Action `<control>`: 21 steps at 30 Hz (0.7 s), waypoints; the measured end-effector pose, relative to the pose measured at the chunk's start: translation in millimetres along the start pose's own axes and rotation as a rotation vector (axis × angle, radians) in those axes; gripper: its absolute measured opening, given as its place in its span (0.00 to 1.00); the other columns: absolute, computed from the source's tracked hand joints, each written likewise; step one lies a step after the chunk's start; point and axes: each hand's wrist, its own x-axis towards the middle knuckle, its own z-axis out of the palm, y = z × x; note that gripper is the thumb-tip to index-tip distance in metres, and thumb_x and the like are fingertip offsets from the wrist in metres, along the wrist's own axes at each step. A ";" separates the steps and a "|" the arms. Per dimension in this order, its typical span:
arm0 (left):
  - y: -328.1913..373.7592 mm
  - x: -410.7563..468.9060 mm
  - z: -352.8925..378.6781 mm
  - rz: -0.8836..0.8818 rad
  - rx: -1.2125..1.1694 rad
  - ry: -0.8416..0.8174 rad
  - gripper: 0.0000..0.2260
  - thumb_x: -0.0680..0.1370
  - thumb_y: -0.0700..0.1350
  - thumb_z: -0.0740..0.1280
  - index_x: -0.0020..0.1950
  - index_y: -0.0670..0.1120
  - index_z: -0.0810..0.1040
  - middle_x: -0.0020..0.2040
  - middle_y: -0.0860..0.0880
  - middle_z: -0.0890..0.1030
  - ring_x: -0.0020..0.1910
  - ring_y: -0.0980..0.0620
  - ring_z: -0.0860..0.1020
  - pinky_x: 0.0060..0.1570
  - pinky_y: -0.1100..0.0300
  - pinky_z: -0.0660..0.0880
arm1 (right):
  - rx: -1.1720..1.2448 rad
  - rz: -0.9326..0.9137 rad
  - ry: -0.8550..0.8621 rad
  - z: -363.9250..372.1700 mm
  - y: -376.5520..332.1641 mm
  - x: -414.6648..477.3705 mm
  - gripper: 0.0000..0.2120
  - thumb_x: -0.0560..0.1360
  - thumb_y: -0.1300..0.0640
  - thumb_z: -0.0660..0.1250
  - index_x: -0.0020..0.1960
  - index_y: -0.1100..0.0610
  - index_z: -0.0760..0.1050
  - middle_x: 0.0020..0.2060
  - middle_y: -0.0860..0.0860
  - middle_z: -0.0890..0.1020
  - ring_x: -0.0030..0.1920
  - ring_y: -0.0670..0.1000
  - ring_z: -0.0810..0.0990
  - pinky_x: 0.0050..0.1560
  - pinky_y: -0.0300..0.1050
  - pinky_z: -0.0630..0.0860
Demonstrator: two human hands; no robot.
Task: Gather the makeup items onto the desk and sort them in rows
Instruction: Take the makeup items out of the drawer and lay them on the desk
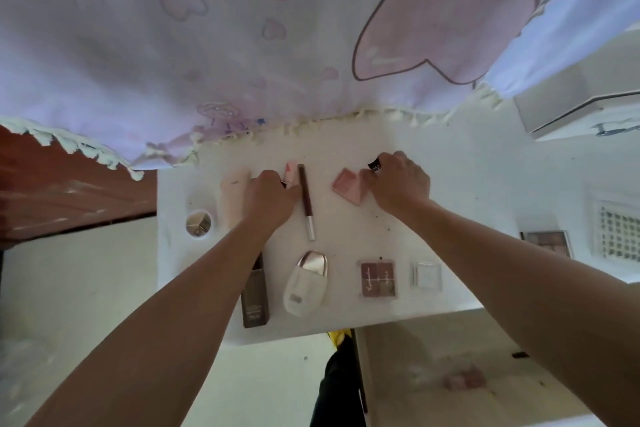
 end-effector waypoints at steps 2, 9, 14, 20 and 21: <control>-3.0 3.5 -5.7 -0.026 0.018 0.003 0.11 0.74 0.51 0.65 0.38 0.44 0.72 0.36 0.40 0.81 0.36 0.39 0.81 0.41 0.50 0.80 | 0.035 0.011 -0.005 -0.6 -0.8 6.7 0.15 0.79 0.49 0.62 0.59 0.58 0.74 0.55 0.56 0.77 0.53 0.60 0.78 0.44 0.46 0.66; -0.7 -0.6 -4.9 -0.012 0.059 0.021 0.13 0.75 0.51 0.66 0.51 0.43 0.71 0.43 0.44 0.79 0.39 0.39 0.80 0.41 0.46 0.80 | 0.145 0.009 -0.032 3.1 -4.2 5.9 0.19 0.76 0.51 0.67 0.65 0.56 0.72 0.57 0.56 0.77 0.55 0.59 0.77 0.47 0.45 0.67; -6.6 -20.5 -3.2 0.007 0.113 -0.010 0.15 0.74 0.50 0.68 0.53 0.44 0.69 0.47 0.43 0.79 0.45 0.40 0.79 0.45 0.49 0.77 | 0.185 0.025 -0.029 1.5 5.0 -8.6 0.22 0.76 0.49 0.67 0.67 0.53 0.70 0.58 0.53 0.77 0.56 0.57 0.78 0.48 0.45 0.68; 0.2 -51.7 -9.3 0.078 0.257 0.015 0.14 0.76 0.49 0.67 0.56 0.43 0.69 0.52 0.43 0.75 0.49 0.40 0.76 0.43 0.52 0.71 | 0.242 0.012 0.029 -9.2 30.5 -40.0 0.18 0.77 0.45 0.65 0.65 0.49 0.72 0.56 0.48 0.79 0.54 0.51 0.79 0.49 0.44 0.70; 6.4 -59.5 -10.8 0.101 0.282 0.036 0.15 0.77 0.49 0.66 0.58 0.43 0.69 0.53 0.43 0.75 0.50 0.40 0.76 0.43 0.52 0.70 | 0.268 0.000 0.050 -13.0 37.8 -48.1 0.17 0.77 0.46 0.66 0.63 0.49 0.73 0.55 0.46 0.79 0.52 0.49 0.79 0.50 0.44 0.71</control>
